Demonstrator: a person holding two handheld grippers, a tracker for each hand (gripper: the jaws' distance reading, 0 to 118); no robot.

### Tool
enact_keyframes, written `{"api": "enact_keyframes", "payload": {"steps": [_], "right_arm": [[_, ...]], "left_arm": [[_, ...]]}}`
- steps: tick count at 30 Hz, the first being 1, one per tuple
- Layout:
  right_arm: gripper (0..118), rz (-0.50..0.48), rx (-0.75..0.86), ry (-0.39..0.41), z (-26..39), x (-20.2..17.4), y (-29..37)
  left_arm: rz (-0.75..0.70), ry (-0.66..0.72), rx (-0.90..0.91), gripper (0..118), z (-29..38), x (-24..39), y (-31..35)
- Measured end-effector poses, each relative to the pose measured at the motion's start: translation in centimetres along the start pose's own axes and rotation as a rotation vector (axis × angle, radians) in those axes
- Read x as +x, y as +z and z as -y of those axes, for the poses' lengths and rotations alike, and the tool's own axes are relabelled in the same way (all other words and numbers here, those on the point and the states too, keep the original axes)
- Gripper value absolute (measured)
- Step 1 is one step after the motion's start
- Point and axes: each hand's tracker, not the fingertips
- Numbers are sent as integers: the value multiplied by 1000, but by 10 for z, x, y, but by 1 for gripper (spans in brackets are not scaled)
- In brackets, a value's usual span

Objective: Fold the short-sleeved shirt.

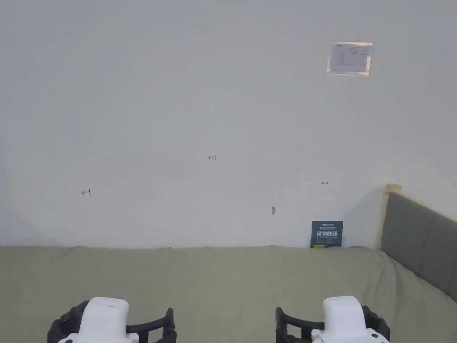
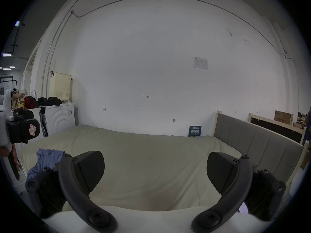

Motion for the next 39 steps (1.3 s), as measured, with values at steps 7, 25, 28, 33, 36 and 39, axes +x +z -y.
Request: {"api": "enact_keyframes", "payload": {"steps": [7, 25, 28, 33, 36, 39], "right_arm": [[118, 2, -10, -16, 2, 2, -2], [0, 60, 31, -17, 13, 5, 3], [0, 42, 25, 13, 8, -2, 9], [0, -46, 41, 39, 3, -45, 3], [0, -162, 63, 57, 0, -88, -3], [0, -308, 46, 15, 1, -126, -7]], "left_arm": [[9, 1, 7, 118, 1, 2, 2], [-3, -1, 0, 0, 15, 7, -5], [-9, 14, -2, 0, 14, 5, -5], [-94, 24, -3, 0, 11, -31, 18], [-202, 12, -17, 0, 15, -66, 37], [-310, -20, -53, 0, 21, -99, 64]]}}
